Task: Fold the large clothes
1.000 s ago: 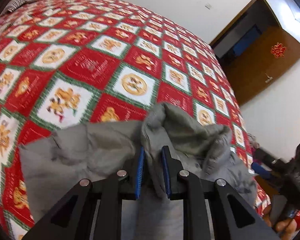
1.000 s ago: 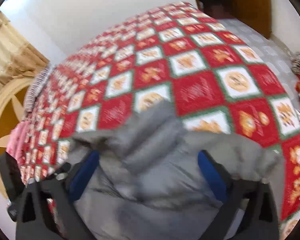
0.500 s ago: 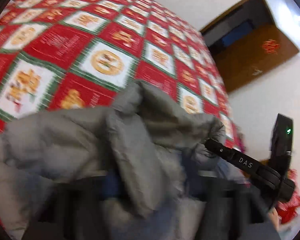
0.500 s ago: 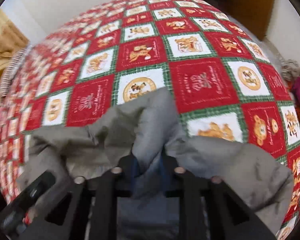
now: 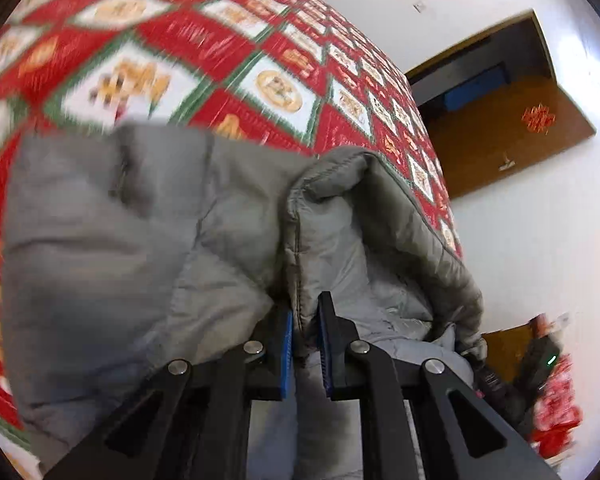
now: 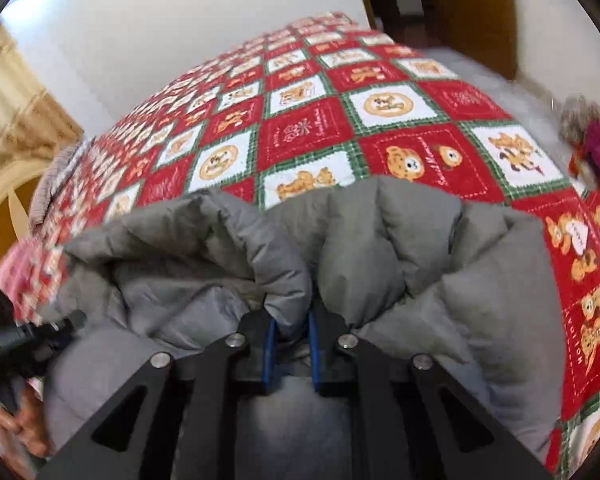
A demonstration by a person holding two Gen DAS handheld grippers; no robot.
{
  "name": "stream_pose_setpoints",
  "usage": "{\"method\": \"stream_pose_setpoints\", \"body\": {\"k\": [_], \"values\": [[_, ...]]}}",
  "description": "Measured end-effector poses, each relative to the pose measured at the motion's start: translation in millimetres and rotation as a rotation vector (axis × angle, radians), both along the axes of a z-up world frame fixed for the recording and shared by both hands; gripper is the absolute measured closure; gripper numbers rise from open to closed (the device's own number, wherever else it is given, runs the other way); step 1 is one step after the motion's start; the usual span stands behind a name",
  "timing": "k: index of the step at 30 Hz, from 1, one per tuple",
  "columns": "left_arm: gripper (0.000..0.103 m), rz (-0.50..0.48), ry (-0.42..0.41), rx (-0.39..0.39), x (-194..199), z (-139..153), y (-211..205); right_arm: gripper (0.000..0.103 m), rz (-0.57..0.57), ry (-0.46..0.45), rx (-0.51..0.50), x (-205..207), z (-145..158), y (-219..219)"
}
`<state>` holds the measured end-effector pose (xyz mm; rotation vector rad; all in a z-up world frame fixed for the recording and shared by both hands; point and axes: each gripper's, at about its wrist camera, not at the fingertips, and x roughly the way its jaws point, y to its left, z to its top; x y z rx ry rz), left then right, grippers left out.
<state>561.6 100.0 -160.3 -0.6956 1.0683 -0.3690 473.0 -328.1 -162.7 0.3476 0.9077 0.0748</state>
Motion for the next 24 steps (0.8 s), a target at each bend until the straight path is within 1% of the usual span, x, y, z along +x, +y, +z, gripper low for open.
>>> {"method": "stream_pose_setpoints", "body": {"k": [1, 4, 5, 7, 8, 10, 11, 12, 14, 15, 16, 17, 18, 19, 21, 22, 23, 24], "values": [[0.092, 0.005, -0.017, 0.0, -2, 2, 1, 0.09, 0.01, -0.026, -0.036, -3, 1, 4], [0.092, 0.011, -0.097, 0.102, -6, 19, -2, 0.089, 0.029, -0.05, -0.106, -3, 3, 12], [0.092, 0.008, -0.108, 0.133, -6, 25, -3, 0.089, 0.039, -0.056, -0.135, -3, 2, 14], [0.091, 0.001, -0.118, 0.14, -9, 33, -3, 0.086, 0.093, -0.08, -0.247, -5, 4, 24], [0.091, 0.0, -0.146, 0.132, -10, 43, -1, 0.085, 0.111, -0.091, -0.293, -8, 4, 25], [0.091, 0.008, -0.182, 0.165, -5, 53, -2, 0.082, 0.143, -0.107, -0.383, -11, 4, 29], [0.091, 0.013, -0.19, 0.21, 3, 59, -6, 0.079, 0.146, -0.109, -0.417, -10, 3, 29], [0.091, 0.015, -0.173, 0.234, 10, 59, -9, 0.074, 0.142, -0.11, -0.444, -11, 2, 28], [0.086, -0.005, -0.11, 0.233, 25, 47, -15, 0.068, 0.116, -0.117, -0.48, -8, 2, 27], [0.085, -0.021, -0.059, 0.225, 33, 34, -19, 0.065, 0.112, -0.12, -0.483, -6, 0, 28], [0.085, -0.016, -0.018, 0.211, 37, 21, -22, 0.065, 0.119, -0.119, -0.487, -5, -1, 29], [0.085, -0.006, 0.006, 0.157, 35, 5, -22, 0.065, 0.126, -0.117, -0.481, -4, -1, 28], [0.085, -0.012, 0.001, 0.126, 28, 1, -21, 0.064, 0.131, -0.117, -0.447, -5, 1, 23], [0.089, -0.021, -0.016, 0.121, 22, -2, -21, 0.063, 0.136, -0.117, -0.385, -6, 3, 14], [0.095, -0.039, -0.056, 0.163, 9, -1, -20, 0.059, 0.13, -0.119, -0.26, -12, 11, -2], [0.098, -0.037, -0.064, 0.165, 5, 0, -19, 0.056, 0.109, -0.119, -0.193, -16, 17, -11], [0.099, -0.026, -0.076, 0.151, 1, 0, -13, 0.041, 0.083, -0.122, -0.159, -20, 23, -16], [0.1, -0.021, -0.079, 0.148, -1, 0, -11, 0.027, 0.023, -0.139, -0.147, -26, 32, -22]]}}
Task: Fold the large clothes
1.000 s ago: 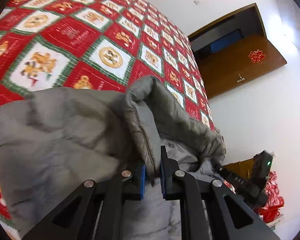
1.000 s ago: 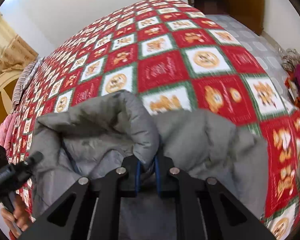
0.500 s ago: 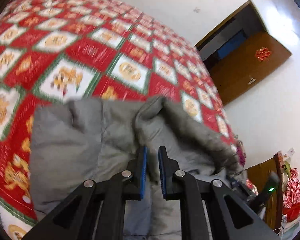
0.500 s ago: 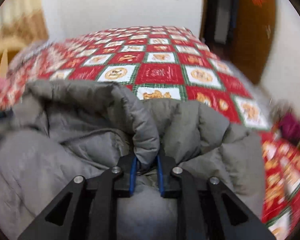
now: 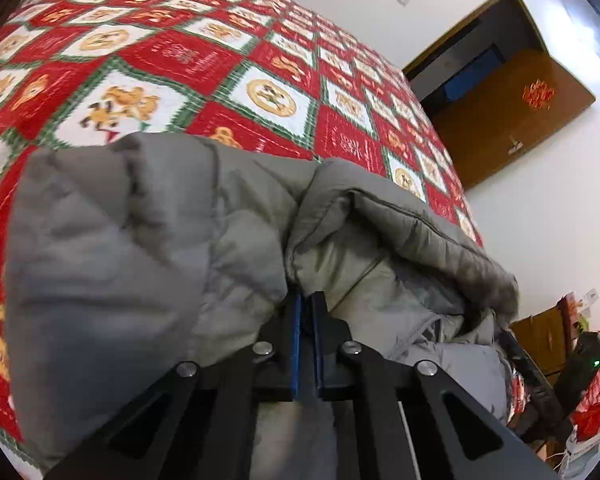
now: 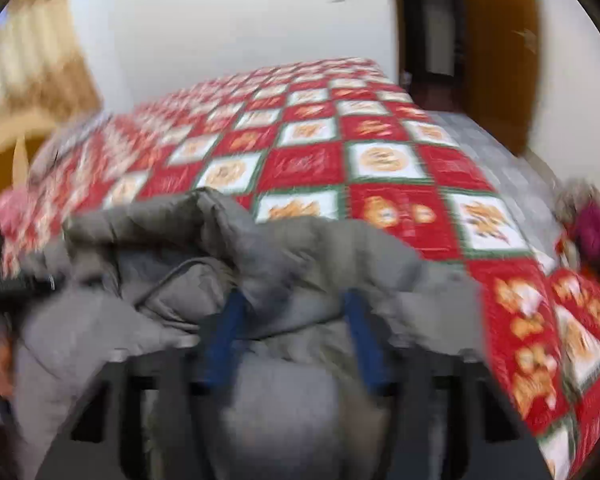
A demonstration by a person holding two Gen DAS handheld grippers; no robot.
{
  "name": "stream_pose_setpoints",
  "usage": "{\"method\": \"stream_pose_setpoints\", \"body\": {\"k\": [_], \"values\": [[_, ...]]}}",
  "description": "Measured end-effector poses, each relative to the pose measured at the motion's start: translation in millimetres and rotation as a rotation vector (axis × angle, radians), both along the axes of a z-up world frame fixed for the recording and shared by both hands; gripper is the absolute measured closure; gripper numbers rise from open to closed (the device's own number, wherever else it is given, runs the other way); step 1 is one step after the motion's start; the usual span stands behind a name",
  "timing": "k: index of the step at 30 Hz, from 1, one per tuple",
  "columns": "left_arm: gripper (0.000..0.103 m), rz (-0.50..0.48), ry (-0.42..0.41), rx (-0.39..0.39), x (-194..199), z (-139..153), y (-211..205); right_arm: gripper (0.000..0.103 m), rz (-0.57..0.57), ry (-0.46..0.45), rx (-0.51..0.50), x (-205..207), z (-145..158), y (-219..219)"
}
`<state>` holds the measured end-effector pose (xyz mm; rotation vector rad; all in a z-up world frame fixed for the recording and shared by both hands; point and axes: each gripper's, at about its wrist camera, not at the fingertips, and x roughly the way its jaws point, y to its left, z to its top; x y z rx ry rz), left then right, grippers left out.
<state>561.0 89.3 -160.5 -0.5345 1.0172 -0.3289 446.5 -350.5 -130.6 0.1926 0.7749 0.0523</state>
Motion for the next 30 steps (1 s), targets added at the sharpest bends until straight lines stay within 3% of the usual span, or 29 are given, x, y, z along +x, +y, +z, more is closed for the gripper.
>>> {"method": "stream_pose_setpoints", "body": {"k": [4, 6, 7, 10, 13, 15, 18, 19, 21, 22, 25, 26, 27, 30], "values": [[0.101, 0.006, -0.021, 0.051, -5, -6, -1, 0.027, -0.121, -0.118, 0.118, -6, 43, -19], [0.101, 0.01, -0.045, 0.096, -5, -5, -10, 0.049, -0.117, -0.11, 0.156, 17, 59, -15], [0.101, 0.009, -0.059, 0.126, -6, -4, -14, 0.053, -0.11, -0.099, 0.159, 32, 66, -11], [0.101, 0.01, -0.091, 0.183, -6, -4, -23, 0.065, -0.119, -0.003, 0.235, 70, 70, 4], [0.101, 0.012, -0.097, 0.174, -8, -5, -20, 0.064, 0.008, 0.149, 0.393, 83, 49, 25], [0.1, 0.013, -0.097, 0.148, -6, -7, -17, 0.063, 0.003, 0.207, 0.483, 76, 30, 26], [0.1, 0.005, -0.093, 0.094, -4, -3, -12, 0.06, -0.108, 0.16, 0.402, 62, 26, 8], [0.101, 0.001, -0.107, 0.071, -6, 4, -8, 0.056, -0.138, 0.129, 0.341, 59, 30, 2], [0.1, -0.002, -0.177, 0.062, -11, 27, -4, 0.038, -0.147, 0.118, 0.251, 60, 37, -2], [0.1, 0.006, -0.222, 0.08, -13, 41, -3, 0.038, -0.131, 0.118, 0.235, 62, 38, -2], [0.1, 0.021, -0.293, 0.112, 4, 75, -11, 0.044, -0.076, 0.107, 0.201, 64, 46, 7], [0.1, 0.015, -0.275, 0.106, 15, 77, -18, 0.058, -0.042, 0.093, 0.179, 63, 50, 16], [0.1, 0.003, -0.258, 0.099, 22, 74, -24, 0.064, -0.015, 0.084, 0.164, 62, 52, 24], [0.1, -0.034, -0.122, 0.161, 48, 37, -49, 0.063, 0.058, 0.072, 0.1, 58, 52, 46]]}}
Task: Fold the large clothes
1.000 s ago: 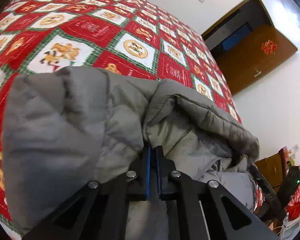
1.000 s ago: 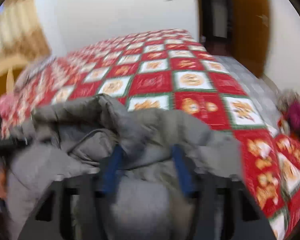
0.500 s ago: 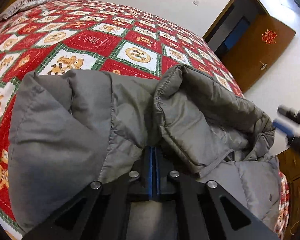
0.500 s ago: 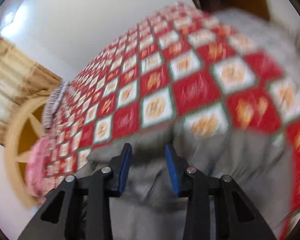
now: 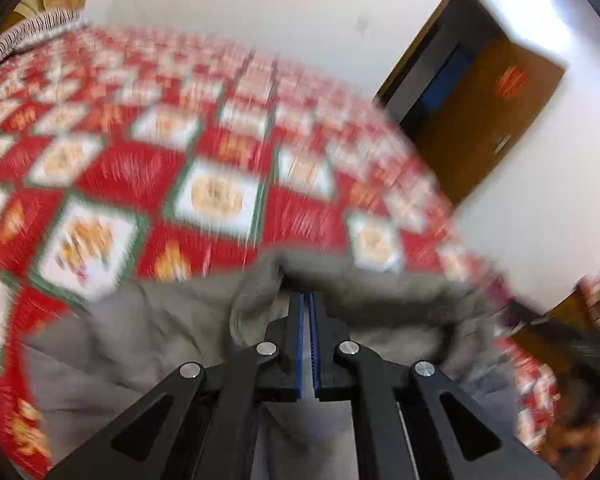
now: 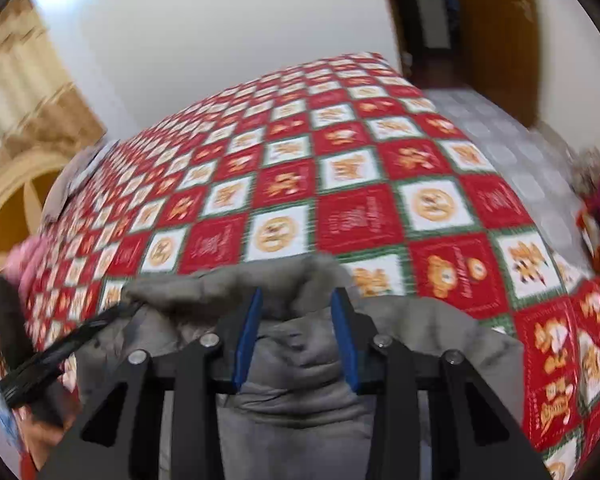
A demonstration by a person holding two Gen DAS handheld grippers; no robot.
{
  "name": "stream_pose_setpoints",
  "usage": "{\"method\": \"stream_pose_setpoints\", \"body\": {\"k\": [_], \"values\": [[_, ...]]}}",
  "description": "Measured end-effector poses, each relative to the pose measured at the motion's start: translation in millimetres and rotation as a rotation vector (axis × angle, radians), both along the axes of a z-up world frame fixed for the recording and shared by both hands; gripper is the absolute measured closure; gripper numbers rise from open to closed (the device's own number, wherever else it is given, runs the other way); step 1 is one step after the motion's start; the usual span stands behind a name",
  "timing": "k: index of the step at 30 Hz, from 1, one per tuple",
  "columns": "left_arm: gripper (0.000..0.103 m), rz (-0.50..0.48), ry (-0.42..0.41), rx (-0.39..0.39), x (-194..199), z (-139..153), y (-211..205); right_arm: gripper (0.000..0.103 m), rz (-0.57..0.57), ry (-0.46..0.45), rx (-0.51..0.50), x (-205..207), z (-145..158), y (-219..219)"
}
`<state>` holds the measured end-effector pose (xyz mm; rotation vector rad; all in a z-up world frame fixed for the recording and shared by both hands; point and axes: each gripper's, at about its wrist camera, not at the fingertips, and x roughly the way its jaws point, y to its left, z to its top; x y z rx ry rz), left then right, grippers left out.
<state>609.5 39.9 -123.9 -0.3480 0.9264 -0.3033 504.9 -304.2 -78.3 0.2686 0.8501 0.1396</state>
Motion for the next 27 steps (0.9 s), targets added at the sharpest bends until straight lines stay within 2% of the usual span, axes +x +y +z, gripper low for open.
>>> {"method": "stream_pose_setpoints", "body": {"k": [1, 2, 5, 7, 8, 9, 12, 13, 16, 18, 21, 24, 26, 27], "values": [[0.1, -0.005, 0.069, 0.01, 2, -21, -5, 0.063, 0.015, 0.011, -0.033, 2, -3, 6], [0.1, -0.002, 0.098, -0.017, -2, -36, -5, 0.062, 0.029, 0.021, -0.05, 6, -8, 10], [0.1, 0.033, 0.04, -0.072, -21, -40, 3, 0.055, 0.058, 0.111, -0.114, 21, -33, 22], [0.101, 0.04, 0.018, -0.08, -27, -40, 5, 0.055, 0.088, 0.163, -0.172, 30, -53, 29], [0.101, 0.039, 0.009, -0.078, -28, -40, 5, 0.063, 0.101, 0.167, -0.209, 32, -59, 32], [0.101, 0.038, 0.002, -0.078, -29, -40, 5, 0.088, 0.107, 0.157, -0.252, 29, -62, 34], [0.101, 0.035, -0.008, -0.096, -30, -42, 8, 0.092, 0.123, 0.111, -0.292, 11, -51, 35], [0.101, 0.035, -0.009, -0.104, -30, -44, 9, 0.092, 0.12, 0.069, -0.299, 0, -43, 34], [0.101, 0.035, -0.006, -0.134, -33, -47, 9, 0.092, 0.109, -0.033, -0.209, -36, -18, 25], [0.101, 0.035, -0.005, -0.142, -31, -46, 9, 0.092, 0.107, -0.058, -0.163, -63, -12, 21], [0.101, 0.036, -0.006, -0.14, -31, -46, 8, 0.092, 0.117, -0.033, -0.171, -90, -26, 21], [0.101, 0.036, -0.008, -0.14, -31, -45, 9, 0.094, 0.085, 0.047, -0.215, -97, -57, 9], [0.101, 0.037, -0.008, -0.145, -31, -46, 9, 0.094, 0.035, 0.061, -0.162, -99, -60, -9], [0.101, 0.037, -0.008, -0.146, -31, -46, 10, 0.089, -0.008, 0.055, -0.128, -100, -53, -19]]}}
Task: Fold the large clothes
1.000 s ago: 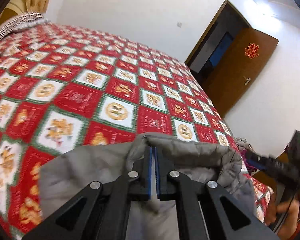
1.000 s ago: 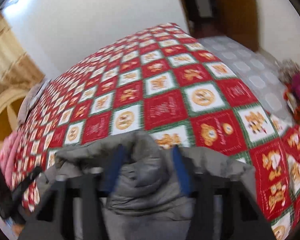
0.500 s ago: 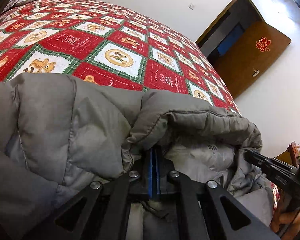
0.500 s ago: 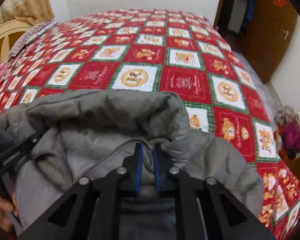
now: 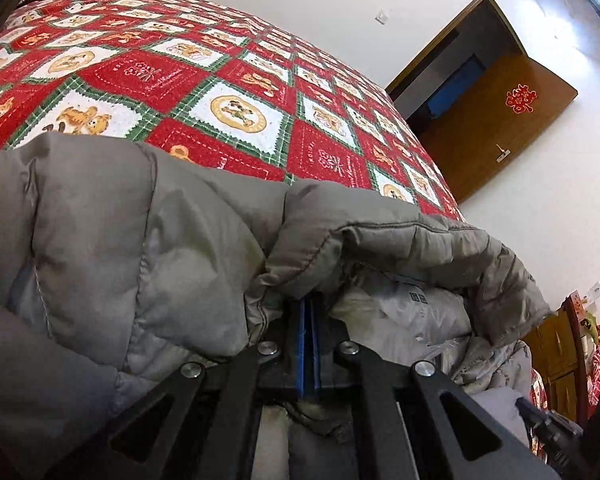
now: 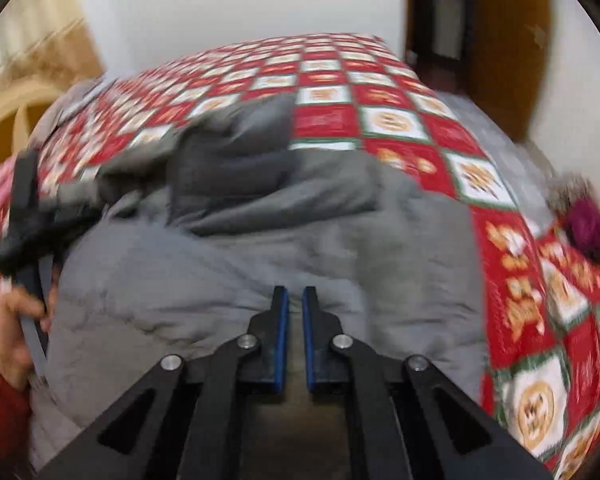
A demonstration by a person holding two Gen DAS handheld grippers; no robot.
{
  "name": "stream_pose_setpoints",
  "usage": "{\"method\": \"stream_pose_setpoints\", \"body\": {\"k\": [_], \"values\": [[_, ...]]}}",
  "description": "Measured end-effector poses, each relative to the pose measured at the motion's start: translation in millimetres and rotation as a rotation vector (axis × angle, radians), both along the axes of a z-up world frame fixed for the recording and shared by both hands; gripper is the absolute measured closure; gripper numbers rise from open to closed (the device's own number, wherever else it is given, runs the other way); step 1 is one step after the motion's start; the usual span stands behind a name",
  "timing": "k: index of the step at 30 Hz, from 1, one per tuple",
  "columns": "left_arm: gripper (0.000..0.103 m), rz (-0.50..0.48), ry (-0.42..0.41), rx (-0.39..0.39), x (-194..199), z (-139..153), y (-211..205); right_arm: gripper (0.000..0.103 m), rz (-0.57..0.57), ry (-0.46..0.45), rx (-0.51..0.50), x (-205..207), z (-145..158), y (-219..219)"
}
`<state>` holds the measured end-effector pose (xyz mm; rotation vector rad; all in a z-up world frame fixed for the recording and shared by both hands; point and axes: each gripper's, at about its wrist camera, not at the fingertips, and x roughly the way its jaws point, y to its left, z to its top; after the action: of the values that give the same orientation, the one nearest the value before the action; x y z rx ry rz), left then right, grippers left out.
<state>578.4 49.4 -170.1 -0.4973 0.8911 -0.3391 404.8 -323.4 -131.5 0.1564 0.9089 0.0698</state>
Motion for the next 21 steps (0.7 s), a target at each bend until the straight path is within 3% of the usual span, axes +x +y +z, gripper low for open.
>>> {"method": "stream_pose_setpoints", "body": {"k": [2, 4, 5, 6, 8, 10, 12, 13, 14, 15, 18, 21], "values": [[0.101, 0.001, -0.003, 0.002, 0, 0, 0, 0.086, -0.043, -0.073, 0.072, 2, 24, -12], [0.101, 0.001, -0.004, 0.006, 1, 0, -1, 0.08, -0.016, -0.145, 0.104, 17, 55, -8], [0.101, 0.001, -0.005, 0.006, 1, 0, -1, 0.056, 0.002, -0.149, 0.098, 27, 65, -2], [0.101, 0.002, -0.004, 0.004, 1, 0, -1, 0.023, 0.012, -0.139, 0.085, 45, 73, 6], [0.101, 0.002, -0.004, 0.001, 0, 0, -1, 0.007, -0.058, -0.084, 0.043, 84, 75, 15], [0.101, 0.002, -0.004, -0.006, 1, 0, 0, 0.008, -0.121, -0.031, 0.103, 107, 66, 16], [0.101, 0.002, -0.003, -0.014, 1, -1, 1, 0.022, -0.14, 0.085, 0.151, 131, 45, 17], [0.101, 0.002, -0.003, -0.018, 1, -1, 2, 0.036, -0.151, 0.149, 0.142, 138, 32, 16], [0.101, 0.001, -0.002, -0.022, 1, -1, 2, 0.075, -0.142, 0.213, 0.143, 141, 19, 19], [0.101, 0.001, -0.001, -0.026, 2, -1, 3, 0.085, -0.127, 0.233, 0.155, 137, 13, 20], [0.101, 0.001, 0.0, -0.042, 2, -2, 5, 0.089, -0.095, 0.188, 0.116, 104, 9, 10], [0.101, 0.001, -0.001, -0.048, 2, -2, 4, 0.091, -0.133, 0.192, 0.226, 77, -20, -22]]}}
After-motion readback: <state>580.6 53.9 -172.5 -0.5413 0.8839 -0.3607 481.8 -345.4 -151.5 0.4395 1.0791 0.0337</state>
